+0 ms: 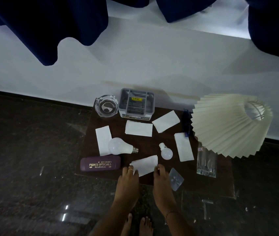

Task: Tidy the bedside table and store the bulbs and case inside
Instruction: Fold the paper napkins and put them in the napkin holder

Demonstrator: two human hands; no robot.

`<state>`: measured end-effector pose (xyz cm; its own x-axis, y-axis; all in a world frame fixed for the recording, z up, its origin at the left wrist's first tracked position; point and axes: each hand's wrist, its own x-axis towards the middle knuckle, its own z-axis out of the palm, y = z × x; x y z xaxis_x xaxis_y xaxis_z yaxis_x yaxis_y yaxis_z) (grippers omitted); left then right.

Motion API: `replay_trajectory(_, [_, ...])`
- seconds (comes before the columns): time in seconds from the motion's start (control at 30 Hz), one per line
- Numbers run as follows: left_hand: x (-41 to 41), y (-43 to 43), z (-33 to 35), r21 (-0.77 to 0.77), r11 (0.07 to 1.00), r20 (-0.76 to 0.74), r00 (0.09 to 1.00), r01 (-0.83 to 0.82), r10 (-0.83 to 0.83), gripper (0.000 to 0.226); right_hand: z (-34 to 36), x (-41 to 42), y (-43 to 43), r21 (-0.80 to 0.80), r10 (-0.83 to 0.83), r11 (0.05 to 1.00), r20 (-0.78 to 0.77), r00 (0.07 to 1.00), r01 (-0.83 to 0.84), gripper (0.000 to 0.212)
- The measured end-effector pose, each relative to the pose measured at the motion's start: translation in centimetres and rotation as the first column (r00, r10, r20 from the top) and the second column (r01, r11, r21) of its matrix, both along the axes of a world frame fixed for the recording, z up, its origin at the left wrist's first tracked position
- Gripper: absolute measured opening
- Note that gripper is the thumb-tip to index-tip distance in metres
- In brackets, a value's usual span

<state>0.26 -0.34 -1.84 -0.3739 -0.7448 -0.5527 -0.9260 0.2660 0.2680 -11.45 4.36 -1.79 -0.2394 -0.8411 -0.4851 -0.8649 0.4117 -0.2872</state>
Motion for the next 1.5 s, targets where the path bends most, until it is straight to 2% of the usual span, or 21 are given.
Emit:
replay_trajectory(0.1, [0.3, -0.2, 0.9, -0.110, 0.992, -0.043, 0.996, 0.068, -0.073, 0.035, 0.4, -0.3, 0.7, -0.030, 0.012, 0.999, 0.008, 1.000, -0.012, 0.055])
replay_trajectory(0.17, [0.2, -0.6, 1.7, -0.226, 0.970, -0.131, 0.984, 0.090, -0.121, 0.033, 1.0, -0.5, 0.9, -0.032, 0.046, 0.998, 0.028, 0.999, -0.045, 0.054])
replay_trajectory(0.23, [-0.1, -1.3, 2.8, -0.270, 0.963, -0.226, 0.971, 0.017, -0.080, 0.038, 2.2, -0.6, 1.2, -0.037, 0.112, 0.993, 0.126, 0.986, -0.108, 0.052])
replay_trajectory(0.3, [-0.9, -2.6, 4.0, -0.230, 0.971, -0.261, 0.965, -0.062, -0.001, 0.048, 3.5, -0.7, 1.4, -0.095, 0.106, 0.992, 0.235, 0.966, -0.085, 0.050])
replay_trajectory(0.33, [-1.1, -3.3, 4.4, -0.212, 0.974, -0.276, 0.961, -0.082, 0.021, 0.055, 3.6, -0.8, 1.5, -0.182, 0.109, 0.981, 0.201, 0.973, -0.072, 0.049])
replay_trajectory(0.37, [-1.4, -4.1, 4.9, -0.219, 0.973, -0.277, 0.961, -0.068, 0.005, 0.062, 3.6, -1.0, 1.7, -0.274, 0.122, 0.957, 0.073, 0.990, -0.098, 0.047])
replay_trajectory(0.4, [-1.6, -4.9, 5.4, -0.246, 0.969, -0.264, 0.963, -0.022, -0.045, 0.066, 4.9, -1.1, 1.1, -0.280, 0.124, 0.955, 0.087, 0.988, -0.095, 0.039])
replay_trajectory(0.47, [-1.9, -6.2, 6.7, -0.282, 0.958, -0.283, 0.950, 0.050, -0.133, 0.061, 6.9, -1.4, 0.7, -0.300, 0.194, 0.936, 0.007, 0.981, -0.184, 0.023])
replay_trajectory(0.5, [-1.9, -6.7, 7.4, -0.283, 0.957, -0.306, 0.940, 0.061, -0.150, 0.051, 7.2, -1.7, 0.5, -0.314, 0.239, 0.922, 0.002, 0.971, -0.226, 0.030])
replay_trajectory(0.57, [-2.0, -7.6, 8.4, -0.283, 0.957, -0.320, 0.935, 0.059, -0.152, 0.032, 8.7, -2.3, -0.4, -0.283, 0.267, 0.923, -0.014, 0.964, -0.260, 0.058])
replay_trajectory(0.63, [-2.1, -8.5, 9.1, -0.273, 0.962, -0.346, 0.933, 0.001, -0.099, 0.024, 9.6, -3.3, -1.5, -0.362, 0.326, 0.881, -0.005, 0.946, -0.305, 0.066])
replay_trajectory(0.7, [-2.2, -9.5, 9.8, -0.313, 0.947, -0.364, 0.930, -0.067, -0.055, 0.018, 10.0, -4.0, -2.6, -0.491, 0.264, 0.855, 0.141, 0.954, -0.164, 0.061])
replay_trajectory(0.77, [-2.3, -10.9, 10.4, -0.349, 0.928, -0.396, 0.918, -0.131, -0.020, 0.020, 11.0, -4.6, -4.8, -0.574, 0.124, 0.816, 0.286, 0.950, 0.066, 0.048])
replay_trajectory(0.83, [-2.4, -12.4, 10.7, -0.367, 0.918, -0.411, 0.912, -0.150, -0.015, 0.025, 11.6, -5.0, -7.5, -0.581, 0.024, 0.766, 0.453, 0.891, 0.275, 0.051])
replay_trajectory(0.87, [-2.5, -13.2, 10.9, -0.375, 0.915, -0.411, 0.911, -0.147, -0.022, 0.026, 11.8, -5.1, -9.0, -0.561, 0.000, 0.761, 0.502, 0.865, 0.326, 0.055])
replay_trajectory(0.97, [-2.4, -15.9, 11.1, -0.405, 0.905, -0.403, 0.914, -0.130, -0.049, 0.026, 11.9, -5.3, -13.3, -0.556, 0.026, 0.795, 0.428, 0.903, 0.241, 0.053])
replay_trajectory(1.1, [-2.6, -19.5, 11.9, -0.393, 0.909, -0.429, 0.902, -0.137, -0.049, 0.027, 12.0, -5.4, -17.8, -0.577, 0.040, 0.793, 0.369, 0.929, 0.195, 0.024])
replay_trajectory(1.17, [-2.8, -21.2, 12.2, -0.376, 0.916, -0.456, 0.888, -0.138, -0.054, 0.029, 12.2, -5.4, -19.9, -0.607, 0.045, 0.781, 0.291, 0.956, 0.148, 0.016])
replay_trajectory(1.3, [-2.7, -24.1, 12.2, -0.393, 0.905, -0.463, 0.885, -0.163, -0.041, 0.025, 12.6, -5.7, -23.4, -0.629, 0.010, 0.763, 0.241, 0.971, 0.148, 0.016])
replay_trajectory(1.5, [-2.6, -27.7, 10.9, -0.364, 0.916, -0.453, 0.891, -0.171, -0.014, 0.016, 11.3, -6.8, -26.8, -0.581, -0.052, 0.803, 0.145, 0.988, 0.128, 0.019])
